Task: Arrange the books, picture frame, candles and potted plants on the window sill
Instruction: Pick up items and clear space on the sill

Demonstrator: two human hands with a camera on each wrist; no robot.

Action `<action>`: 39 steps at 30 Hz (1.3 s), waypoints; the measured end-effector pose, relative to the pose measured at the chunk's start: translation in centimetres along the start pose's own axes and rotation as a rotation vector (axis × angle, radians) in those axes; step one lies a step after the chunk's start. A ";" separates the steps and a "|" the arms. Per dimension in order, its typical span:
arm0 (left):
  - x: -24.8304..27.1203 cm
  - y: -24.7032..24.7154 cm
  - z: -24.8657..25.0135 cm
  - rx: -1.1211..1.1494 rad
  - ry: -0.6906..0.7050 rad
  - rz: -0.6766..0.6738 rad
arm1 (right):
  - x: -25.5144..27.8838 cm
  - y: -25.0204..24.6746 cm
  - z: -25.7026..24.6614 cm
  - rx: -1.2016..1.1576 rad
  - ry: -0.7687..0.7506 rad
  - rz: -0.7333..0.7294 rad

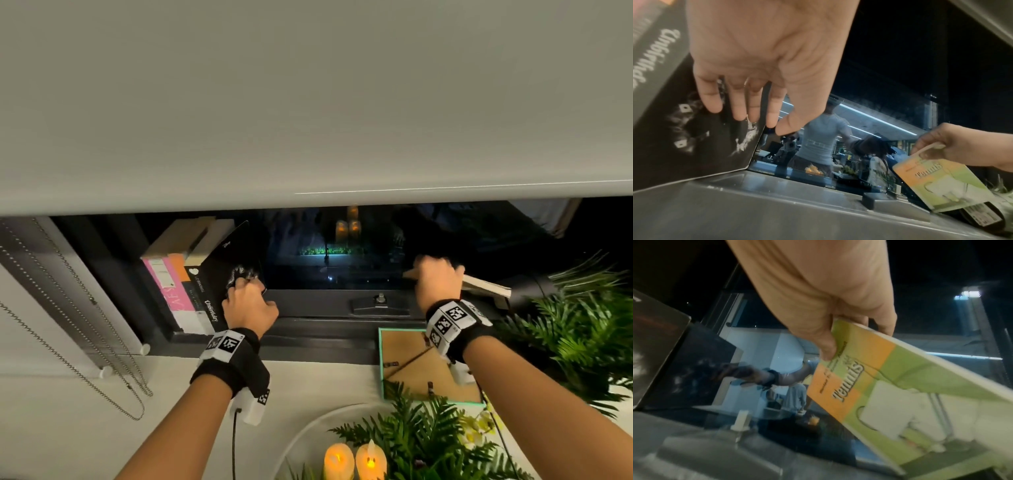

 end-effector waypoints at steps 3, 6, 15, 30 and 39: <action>0.2 -0.2 -0.4 0.038 0.024 0.002 | -0.1 -0.9 -0.1 -0.108 -0.054 0.170; 0.4 -0.2 -0.8 0.034 0.030 -0.004 | 0.1 -2.1 -0.6 -0.180 -0.093 0.276; 1.1 -0.4 -0.5 0.107 0.091 -0.047 | 2.4 -3.6 -4.0 -0.976 -0.203 0.237; 1.0 -1.5 -0.7 0.540 0.354 -0.139 | 2.5 -1.0 -9.9 -1.046 -0.266 -0.059; 1.8 -4.6 -1.2 0.261 0.346 0.125 | 5.8 3.1 -16.1 -0.618 -0.408 -0.277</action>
Point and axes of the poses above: each hand's wrist, its own x-axis away from the middle knuckle, its own y-axis out of the palm, z = x × y, the point moved 1 cm from there along -x, towards the middle knuckle, and after that the axes turned 6 degrees about -z, right-handed, at the moved point
